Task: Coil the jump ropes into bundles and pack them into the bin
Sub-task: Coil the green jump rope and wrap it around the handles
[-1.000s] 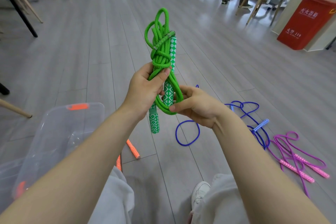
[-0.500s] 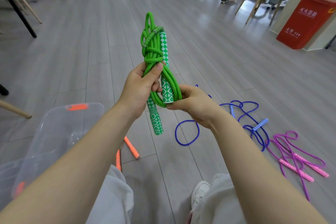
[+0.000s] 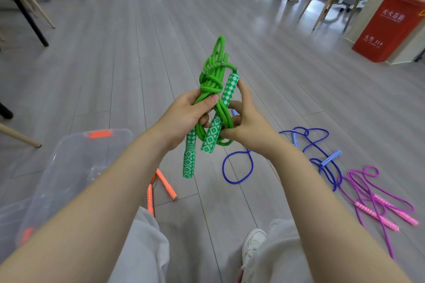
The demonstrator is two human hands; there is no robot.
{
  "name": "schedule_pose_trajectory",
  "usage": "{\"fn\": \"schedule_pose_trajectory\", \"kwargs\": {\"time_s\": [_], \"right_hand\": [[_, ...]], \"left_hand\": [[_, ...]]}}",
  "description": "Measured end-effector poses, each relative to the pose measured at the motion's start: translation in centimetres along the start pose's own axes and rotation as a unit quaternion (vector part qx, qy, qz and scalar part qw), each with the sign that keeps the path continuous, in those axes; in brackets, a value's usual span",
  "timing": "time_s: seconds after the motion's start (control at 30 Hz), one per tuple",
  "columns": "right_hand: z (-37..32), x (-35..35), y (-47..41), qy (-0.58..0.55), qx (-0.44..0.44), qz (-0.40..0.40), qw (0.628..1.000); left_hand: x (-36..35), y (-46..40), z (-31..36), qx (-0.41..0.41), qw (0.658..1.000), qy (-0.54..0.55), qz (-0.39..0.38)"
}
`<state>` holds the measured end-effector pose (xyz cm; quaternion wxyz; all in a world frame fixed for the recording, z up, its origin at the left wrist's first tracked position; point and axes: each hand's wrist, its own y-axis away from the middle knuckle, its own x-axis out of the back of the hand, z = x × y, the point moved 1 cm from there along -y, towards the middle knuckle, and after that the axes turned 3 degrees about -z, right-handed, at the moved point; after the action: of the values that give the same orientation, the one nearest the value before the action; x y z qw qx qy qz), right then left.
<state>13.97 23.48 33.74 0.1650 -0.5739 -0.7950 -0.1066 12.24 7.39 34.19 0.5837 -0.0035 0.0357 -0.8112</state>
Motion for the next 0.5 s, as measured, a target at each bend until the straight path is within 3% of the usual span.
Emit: {"fn": "schedule_pose_trajectory", "kwargs": {"time_s": [0.23,0.5], "right_hand": [[-0.6,1.3,0.6,0.046,0.016,0.021,0.999],[0.1,1.0,-0.1,0.090,0.015,0.056,0.994]], "left_hand": [[-0.2,0.2,-0.1,0.012,0.999,-0.010,-0.032],[0.0,-0.2,-0.9,0.015,0.998,-0.048,0.030]]}}
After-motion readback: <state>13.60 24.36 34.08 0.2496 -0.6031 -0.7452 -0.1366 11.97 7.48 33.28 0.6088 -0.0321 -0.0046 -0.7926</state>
